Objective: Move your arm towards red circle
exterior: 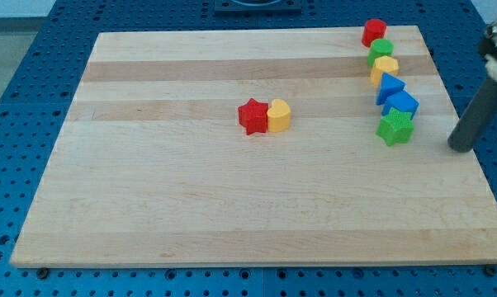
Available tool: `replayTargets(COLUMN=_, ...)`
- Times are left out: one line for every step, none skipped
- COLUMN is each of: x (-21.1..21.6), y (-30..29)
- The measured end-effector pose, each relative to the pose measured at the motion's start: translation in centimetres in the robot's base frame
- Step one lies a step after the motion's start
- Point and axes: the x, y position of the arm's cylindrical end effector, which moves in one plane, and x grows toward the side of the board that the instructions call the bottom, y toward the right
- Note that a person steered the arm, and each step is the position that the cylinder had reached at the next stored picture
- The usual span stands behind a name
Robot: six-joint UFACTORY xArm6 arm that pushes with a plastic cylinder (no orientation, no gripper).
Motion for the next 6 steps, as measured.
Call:
replayTargets(x=-5.3, y=1.9)
replayTargets(x=-10.4, y=2.2)
replayTargets(x=-15.5, y=2.2)
replayTargets(x=-20.3, y=2.2)
replayTargets(x=-25.4, y=1.9)
replayTargets(x=-26.0, y=1.5)
